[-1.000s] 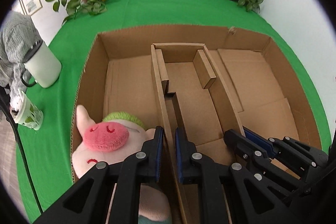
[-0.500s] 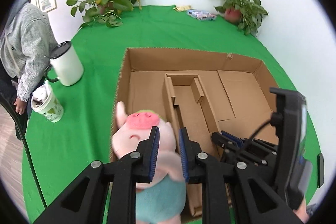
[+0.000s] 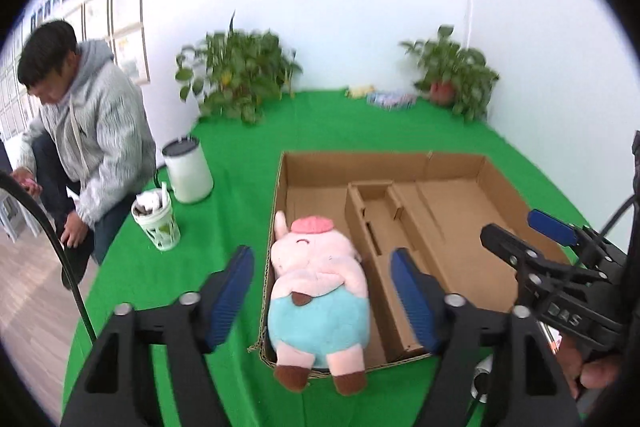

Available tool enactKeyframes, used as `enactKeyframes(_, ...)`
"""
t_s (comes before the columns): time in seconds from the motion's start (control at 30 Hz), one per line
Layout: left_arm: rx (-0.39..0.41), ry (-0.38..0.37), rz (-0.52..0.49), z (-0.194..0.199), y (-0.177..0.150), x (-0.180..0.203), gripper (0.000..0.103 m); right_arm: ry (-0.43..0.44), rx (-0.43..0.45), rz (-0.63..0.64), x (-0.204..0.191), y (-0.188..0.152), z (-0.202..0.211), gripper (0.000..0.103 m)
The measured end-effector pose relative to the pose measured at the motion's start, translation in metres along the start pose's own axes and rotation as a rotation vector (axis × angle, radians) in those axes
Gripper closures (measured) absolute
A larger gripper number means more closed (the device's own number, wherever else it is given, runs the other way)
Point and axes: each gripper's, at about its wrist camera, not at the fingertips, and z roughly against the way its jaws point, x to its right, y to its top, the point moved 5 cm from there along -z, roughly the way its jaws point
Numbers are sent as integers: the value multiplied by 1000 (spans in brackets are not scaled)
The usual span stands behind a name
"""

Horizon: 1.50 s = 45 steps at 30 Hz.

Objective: Organize objects
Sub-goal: 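Lower the cardboard insert into the box and open both grippers, then withdraw both grippers up from the box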

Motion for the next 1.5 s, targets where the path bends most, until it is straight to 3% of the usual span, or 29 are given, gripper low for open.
enactKeyframes(0.13, 20, 4, -14, 17, -11, 10, 26, 51, 36, 21, -11, -10, 38, 13)
enactKeyframes(0.3, 11, 12, 13, 27, -27, 6, 26, 93, -137, -19, -9, -33, 21, 14)
enactKeyframes(0.47, -1, 42, 47, 33, -39, -12, 26, 113, -296, -89, 3, -54, -27, 34)
enactKeyframes(0.53, -6, 51, 52, 34, -42, -18, 26, 71, -363, -94, 9, -64, -49, 52)
enactKeyframes(0.63, -10, 65, 59, 35, -47, -28, 26, 54, -453, -98, 12, -80, -74, 70)
enactKeyframes(0.9, -19, 67, 87, 31, -54, -41, 26, 72, -454, -66, -9, -86, -80, 92)
enactKeyframes(1.23, -18, 58, 71, 32, -61, -32, 26, 21, -416, 39, -16, -83, -73, 93)
enactKeyframes(1.37, -21, 60, 52, 33, -63, -27, 26, 36, -385, 17, -12, -80, -68, 91)
enactKeyframes(1.4, -16, 67, 43, 34, -64, -26, 26, 37, -369, 3, -9, -77, -64, 89)
enactKeyframes(1.47, -9, 80, 35, 35, -64, -25, 26, 17, -327, -2, -5, -70, -53, 70)
enactKeyframes(1.5, -4, 82, 34, 36, -64, -23, 26, 10, -292, 1, -3, -66, -43, 50)
